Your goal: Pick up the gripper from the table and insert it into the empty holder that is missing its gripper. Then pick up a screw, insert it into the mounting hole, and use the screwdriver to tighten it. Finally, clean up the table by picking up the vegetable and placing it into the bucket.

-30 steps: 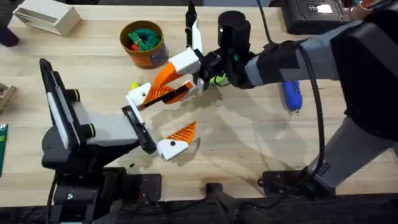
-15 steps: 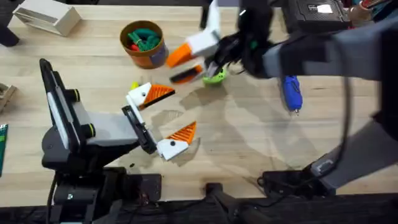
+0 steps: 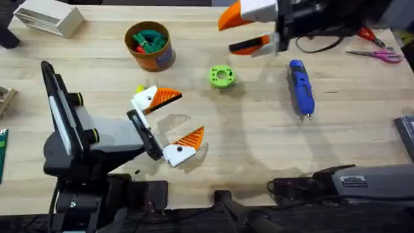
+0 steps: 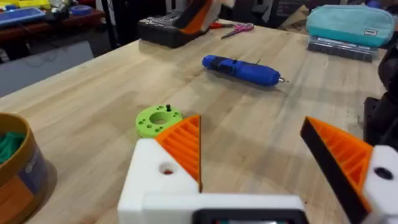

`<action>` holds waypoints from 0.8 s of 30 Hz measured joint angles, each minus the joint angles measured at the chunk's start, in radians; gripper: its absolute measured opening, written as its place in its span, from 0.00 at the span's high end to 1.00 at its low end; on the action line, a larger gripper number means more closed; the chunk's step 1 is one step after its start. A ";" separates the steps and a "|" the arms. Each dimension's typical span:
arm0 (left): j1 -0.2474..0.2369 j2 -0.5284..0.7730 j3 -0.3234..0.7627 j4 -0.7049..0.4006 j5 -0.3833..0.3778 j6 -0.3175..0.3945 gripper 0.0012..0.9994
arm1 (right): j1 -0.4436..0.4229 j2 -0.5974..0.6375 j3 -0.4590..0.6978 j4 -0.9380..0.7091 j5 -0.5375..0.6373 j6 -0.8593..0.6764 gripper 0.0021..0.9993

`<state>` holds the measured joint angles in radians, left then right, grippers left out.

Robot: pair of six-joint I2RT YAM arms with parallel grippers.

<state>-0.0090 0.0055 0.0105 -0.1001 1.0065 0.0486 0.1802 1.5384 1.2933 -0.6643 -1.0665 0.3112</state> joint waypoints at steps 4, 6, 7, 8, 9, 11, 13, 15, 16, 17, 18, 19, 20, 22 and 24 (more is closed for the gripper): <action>0.000 0.000 0.000 0.000 0.000 0.000 0.01 | 0.021 -0.007 0.175 -0.301 0.254 -0.229 0.12; 0.000 0.000 0.000 0.000 0.000 0.000 0.01 | 0.082 -0.001 0.316 -0.468 0.481 -0.353 0.12; 0.000 0.000 0.000 0.000 0.000 0.000 0.01 | 0.099 0.003 0.342 -0.488 0.539 -0.372 0.12; 0.000 0.000 0.000 0.000 0.000 0.000 0.01 | 0.115 0.009 0.364 -0.505 0.593 -0.389 0.12; 0.000 0.000 0.000 0.000 0.000 0.000 0.01 | 0.131 0.017 0.384 -0.522 0.654 -0.405 0.12; 0.000 0.000 0.000 0.000 0.000 0.000 0.01 | 0.160 0.035 0.412 -0.548 0.772 -0.429 0.12; 0.000 0.000 0.000 0.000 0.000 0.000 0.01 | 0.181 0.053 0.424 -0.558 0.868 -0.446 0.12; 0.000 0.000 0.000 0.000 0.000 0.000 0.01 | 0.198 0.074 0.427 -0.560 0.962 -0.458 0.12; 0.000 0.000 0.000 0.000 0.000 0.000 0.01 | 0.212 0.107 0.427 -0.560 1.058 -0.477 0.12; 0.000 0.000 0.000 0.000 0.000 0.000 0.01 | 0.215 0.117 0.427 -0.559 1.077 -0.483 0.12; 0.000 0.000 0.000 0.000 0.000 0.000 0.01 | 0.219 0.128 0.427 -0.553 1.096 -0.491 0.12; 0.000 0.000 0.000 0.000 0.000 0.000 0.01 | 0.221 0.137 0.427 -0.544 1.111 -0.497 0.12; 0.000 0.000 0.000 0.000 0.000 0.000 0.01 | 0.224 0.146 0.427 -0.533 1.123 -0.501 0.12; 0.000 0.000 0.000 0.000 0.000 0.000 0.01 | 0.232 0.159 0.427 -0.510 1.139 -0.507 0.12; 0.000 0.000 0.000 0.000 0.000 0.000 0.01 | 0.242 0.169 0.427 -0.495 1.150 -0.522 0.12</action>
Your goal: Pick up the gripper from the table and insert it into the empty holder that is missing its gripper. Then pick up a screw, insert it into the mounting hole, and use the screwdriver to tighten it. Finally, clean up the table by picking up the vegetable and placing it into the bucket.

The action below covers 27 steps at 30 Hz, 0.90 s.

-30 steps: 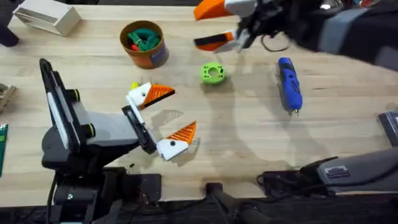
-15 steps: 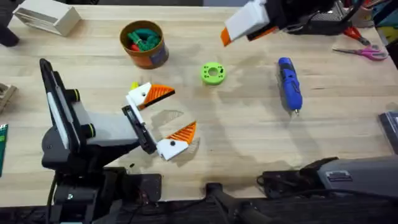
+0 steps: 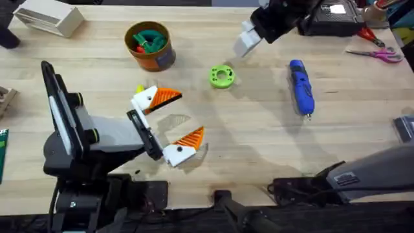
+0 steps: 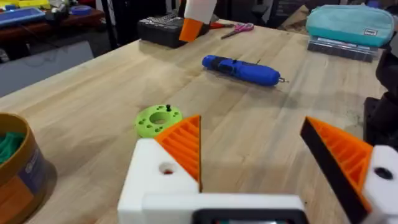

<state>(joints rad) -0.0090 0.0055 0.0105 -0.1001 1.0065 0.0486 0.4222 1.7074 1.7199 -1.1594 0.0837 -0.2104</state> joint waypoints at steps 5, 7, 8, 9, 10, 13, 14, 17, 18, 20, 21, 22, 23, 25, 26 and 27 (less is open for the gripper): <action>0.000 0.000 0.000 0.000 0.000 0.000 0.01 | 0.011 0.023 0.000 0.005 0.008 -0.064 0.16; 0.000 0.000 0.000 0.000 0.000 0.000 0.01 | 0.011 0.036 0.000 0.009 0.009 -0.089 0.16; 0.000 0.000 0.000 0.000 0.000 0.000 0.01 | 0.009 0.045 0.000 0.015 0.009 -0.099 0.17; 0.000 0.000 0.000 0.000 0.000 0.000 0.01 | 0.006 0.053 0.000 0.026 0.009 -0.107 0.17; 0.000 0.000 0.000 0.000 0.000 0.000 0.01 | 0.003 0.061 -0.001 0.041 0.009 -0.113 0.17; 0.000 0.000 0.000 0.000 0.000 0.000 0.01 | -0.036 0.069 -0.052 0.140 0.009 -0.162 0.24; 0.000 0.000 0.000 0.000 0.000 0.000 0.01 | -0.043 0.069 -0.067 0.144 0.009 -0.173 0.24; 0.000 0.000 0.000 0.000 0.000 0.000 0.01 | -0.049 0.071 -0.157 0.180 0.004 -0.216 0.24; 0.000 0.000 0.000 0.000 0.000 0.000 0.01 | -0.045 0.071 -0.169 0.186 -0.003 -0.221 0.24; 0.000 0.000 0.000 0.000 0.000 0.000 0.01 | -0.037 0.071 -0.181 0.188 -0.026 -0.227 0.25; 0.000 0.000 0.000 0.000 0.000 0.000 0.01 | -0.032 0.071 -0.182 0.189 -0.037 -0.231 0.25; 0.000 0.000 0.000 0.000 0.000 0.000 0.01 | -0.029 0.071 -0.182 0.193 -0.046 -0.233 0.26; 0.000 0.000 0.000 0.000 0.000 0.000 0.01 | -0.025 0.071 -0.182 0.196 -0.052 -0.234 0.27; 0.000 0.000 0.000 0.000 0.000 0.000 0.01 | -0.022 0.076 -0.182 0.195 -0.063 -0.236 0.28; 0.000 0.000 0.000 0.000 0.000 0.000 0.01 | -0.021 0.082 -0.182 0.192 -0.064 -0.236 0.28; 0.000 0.000 0.000 0.000 0.000 0.000 0.01 | -0.021 0.093 -0.178 0.179 -0.067 -0.236 0.29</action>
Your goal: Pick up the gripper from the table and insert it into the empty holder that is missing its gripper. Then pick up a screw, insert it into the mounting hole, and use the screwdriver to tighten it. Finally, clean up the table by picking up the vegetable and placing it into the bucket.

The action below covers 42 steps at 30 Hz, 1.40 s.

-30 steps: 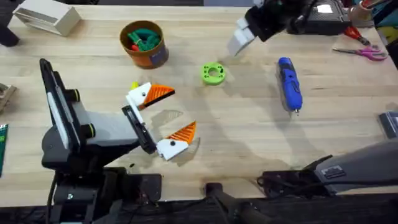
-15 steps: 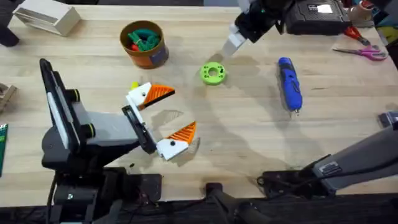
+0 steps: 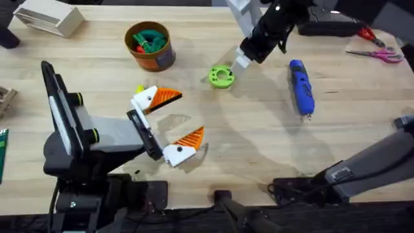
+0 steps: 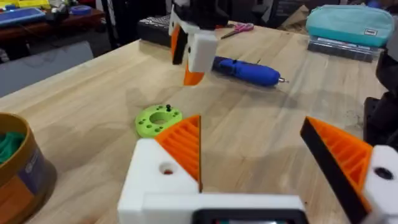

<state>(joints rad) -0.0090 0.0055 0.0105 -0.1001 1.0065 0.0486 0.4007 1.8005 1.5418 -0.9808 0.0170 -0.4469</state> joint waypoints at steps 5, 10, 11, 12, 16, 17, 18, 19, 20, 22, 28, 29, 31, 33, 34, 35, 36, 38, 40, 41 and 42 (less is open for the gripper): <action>0.000 0.000 0.000 0.000 0.000 0.000 0.01 | 0.000 0.095 0.070 -0.075 -0.007 -0.003 0.29; 0.000 0.000 0.000 0.000 0.000 0.000 0.01 | 0.000 0.141 0.111 -0.076 -0.008 -0.003 0.30; 0.000 0.000 0.000 0.000 0.000 0.000 0.01 | 0.000 0.143 0.111 -0.075 -0.008 -0.003 0.30; 0.000 0.000 0.000 0.000 0.000 0.000 0.01 | 0.000 0.144 0.111 -0.074 -0.008 -0.003 0.30; 0.000 0.000 0.000 0.000 0.000 0.000 0.01 | 0.004 0.149 0.112 -0.064 -0.011 -0.003 0.31; 0.000 0.000 0.000 0.000 0.000 0.000 0.01 | 0.007 0.151 0.113 -0.062 -0.011 -0.003 0.31; 0.000 0.000 0.000 0.000 0.000 0.000 0.01 | 0.009 0.156 0.113 -0.062 -0.011 -0.003 0.31; 0.000 0.000 0.000 0.000 0.000 0.000 0.01 | 0.013 0.162 0.114 -0.060 -0.011 -0.003 0.31; 0.000 0.000 0.000 0.000 0.000 0.000 0.01 | 0.016 0.169 0.114 -0.059 -0.011 -0.003 0.31; 0.000 0.000 0.000 0.000 0.000 0.000 0.01 | 0.023 0.187 0.114 -0.058 -0.011 -0.003 0.33; 0.000 0.000 0.000 0.000 0.000 0.000 0.01 | 0.029 0.226 0.114 -0.005 -0.011 0.019 0.40; 0.000 0.000 0.000 0.000 0.000 0.000 0.01 | 0.029 0.226 0.114 -0.006 -0.011 0.022 0.40; 0.000 0.000 0.000 0.000 0.000 0.000 0.01 | 0.029 0.226 0.114 -0.005 -0.011 0.026 0.42; 0.000 0.000 0.000 0.000 0.000 0.000 0.01 | 0.029 0.229 0.114 -0.005 -0.011 0.028 0.44; 0.000 0.000 0.000 0.000 0.000 0.000 0.01 | 0.029 0.231 0.114 -0.005 -0.011 0.028 0.45; 0.000 0.000 0.000 0.000 0.000 0.000 0.01 | 0.029 0.235 0.114 -0.005 -0.011 0.030 0.48; 0.000 0.000 0.000 0.000 0.000 0.000 0.01 | 0.029 0.240 0.114 -0.004 -0.011 0.035 0.50; 0.000 0.000 0.000 0.000 0.000 0.000 0.01 | 0.029 0.256 0.114 0.002 -0.011 0.047 0.52; 0.000 0.000 0.000 0.000 0.000 0.000 0.01 | 0.029 0.263 0.114 0.005 -0.011 0.051 0.56; 0.000 0.000 0.000 0.000 0.000 0.000 0.01 | 0.029 0.263 0.114 0.008 -0.011 0.052 0.57; 0.000 0.000 0.000 0.000 0.000 0.000 0.01 | 0.029 0.263 0.114 0.010 -0.011 0.054 0.58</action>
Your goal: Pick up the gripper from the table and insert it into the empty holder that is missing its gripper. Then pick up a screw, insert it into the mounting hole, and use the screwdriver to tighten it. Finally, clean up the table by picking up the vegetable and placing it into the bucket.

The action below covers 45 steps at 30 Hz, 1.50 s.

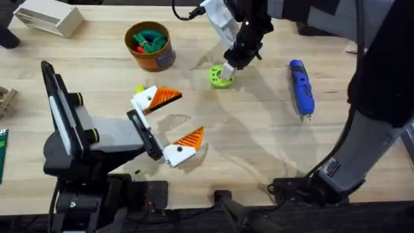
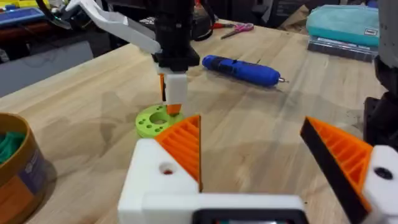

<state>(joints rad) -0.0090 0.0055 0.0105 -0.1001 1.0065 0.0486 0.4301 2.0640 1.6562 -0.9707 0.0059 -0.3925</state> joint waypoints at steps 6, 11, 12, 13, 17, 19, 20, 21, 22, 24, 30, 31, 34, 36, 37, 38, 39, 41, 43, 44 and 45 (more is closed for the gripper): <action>0.000 0.000 0.000 0.000 0.000 0.000 0.01 | 0.002 0.000 0.000 0.011 0.000 0.012 0.60; 0.000 0.000 0.000 0.000 0.000 0.000 0.01 | 0.008 0.000 0.000 0.011 0.000 0.019 0.66; 0.000 0.000 0.000 0.000 0.000 0.000 0.01 | 0.010 0.000 0.000 0.011 0.000 0.019 0.67; 0.000 0.000 0.000 0.000 0.000 0.000 0.01 | 0.010 0.000 0.000 0.010 0.000 0.019 0.69; 0.000 0.000 0.000 0.000 0.000 0.000 0.01 | 0.010 0.000 0.000 0.011 0.000 0.019 0.73; 0.000 0.000 0.000 0.000 0.000 0.000 0.01 | 0.010 0.000 0.000 0.010 0.000 0.019 0.73; 0.000 0.000 0.000 0.000 0.000 0.000 0.01 | 0.010 0.000 0.000 0.011 0.000 0.019 0.74; 0.000 0.000 0.000 0.000 0.000 0.000 0.01 | 0.010 0.000 0.000 0.011 0.000 0.019 0.75; 0.000 0.000 0.000 0.000 0.000 0.000 0.01 | 0.010 0.000 0.000 0.011 0.000 0.019 0.75; 0.000 0.000 0.000 0.000 0.000 0.000 0.01 | 0.010 0.000 0.000 0.010 0.000 0.019 0.78; 0.000 0.000 0.000 0.000 0.000 0.000 0.01 | 0.010 0.000 0.000 0.011 0.000 0.020 0.92; 0.000 0.000 0.000 0.000 0.000 0.000 0.01 | 0.010 0.000 0.000 0.010 -0.001 0.022 0.95; 0.000 0.000 0.000 0.000 0.000 0.000 0.01 | 0.010 0.000 0.000 0.011 -0.003 0.025 0.99; 0.000 0.000 0.000 0.000 0.000 0.000 0.01 | 0.010 0.000 0.000 0.011 -0.003 0.025 0.99; 0.000 0.000 0.000 0.000 0.000 0.000 0.01 | 0.010 0.000 0.000 0.011 -0.003 0.025 0.99; 0.000 0.000 0.000 0.000 0.000 0.000 0.01 | 0.010 0.000 0.000 0.010 -0.003 0.025 0.99; 0.000 0.000 0.000 0.000 0.000 0.000 0.01 | 0.010 0.000 0.000 0.010 -0.003 0.025 0.99; 0.000 0.000 0.000 0.000 0.000 0.000 0.01 | 0.010 0.000 0.000 0.010 -0.003 0.025 0.99; 0.000 0.000 0.000 0.000 0.000 0.000 0.01 | 0.010 0.000 0.000 0.010 -0.003 0.025 0.99; 0.000 0.000 0.000 0.000 0.000 0.000 0.01 | 0.010 0.000 0.000 0.008 -0.003 0.025 0.99; 0.000 0.000 0.000 0.000 0.000 0.000 0.01 | 0.010 0.000 0.001 0.004 -0.003 0.025 0.99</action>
<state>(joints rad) -0.0090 0.0055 0.0105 -0.1001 1.0065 0.0486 0.4404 2.0640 1.6572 -0.9668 0.0025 -0.3672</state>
